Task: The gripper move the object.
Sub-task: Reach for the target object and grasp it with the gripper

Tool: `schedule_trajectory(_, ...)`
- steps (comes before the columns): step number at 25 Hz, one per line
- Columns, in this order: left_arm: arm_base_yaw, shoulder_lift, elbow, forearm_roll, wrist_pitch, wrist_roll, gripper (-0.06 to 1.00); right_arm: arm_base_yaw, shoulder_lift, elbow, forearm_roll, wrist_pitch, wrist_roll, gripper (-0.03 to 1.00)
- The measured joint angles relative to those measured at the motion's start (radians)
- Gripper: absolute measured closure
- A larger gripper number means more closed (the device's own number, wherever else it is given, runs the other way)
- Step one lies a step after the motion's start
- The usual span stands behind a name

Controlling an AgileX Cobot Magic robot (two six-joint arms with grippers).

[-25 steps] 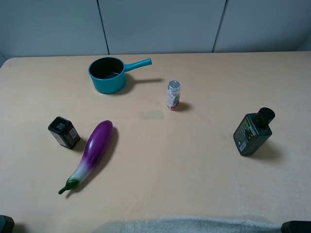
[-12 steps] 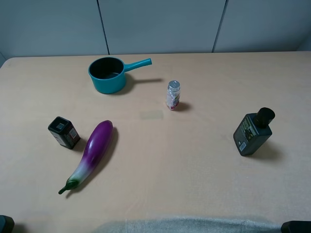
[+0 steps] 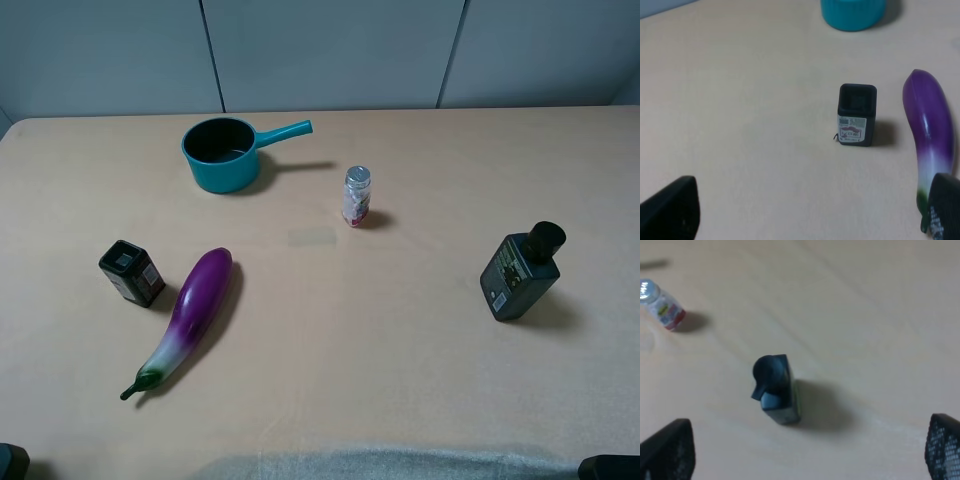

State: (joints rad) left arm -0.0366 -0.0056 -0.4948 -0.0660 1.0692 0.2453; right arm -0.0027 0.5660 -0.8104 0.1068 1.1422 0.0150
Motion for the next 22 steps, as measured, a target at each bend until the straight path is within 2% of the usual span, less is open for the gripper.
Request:
schedule_trajectory(3, 0.0, 0.0, 0.0, 0.0, 0.0, 0.0, 0.05, 0.001, 0.05, -0.012, 0.021, 0.012, -0.003, 0.28)
schedule_trajectory(9, 0.0, 0.0, 0.0, 0.0, 0.0, 0.0, 0.05, 0.07, 0.196, -0.013, 0.025, 0.024, -0.015, 0.28)
schedule_trajectory(14, 0.0, 0.0, 0.0, 0.0, 0.0, 0.0, 0.05, 0.093, 0.342, -0.013, 0.027, 0.021, -0.028, 0.28)
schedule_trajectory(22, 0.0, 0.0, 0.0, 0.0, 0.0, 0.0, 0.05, 0.104, 0.509, -0.013, 0.03, -0.058, -0.058, 0.28)
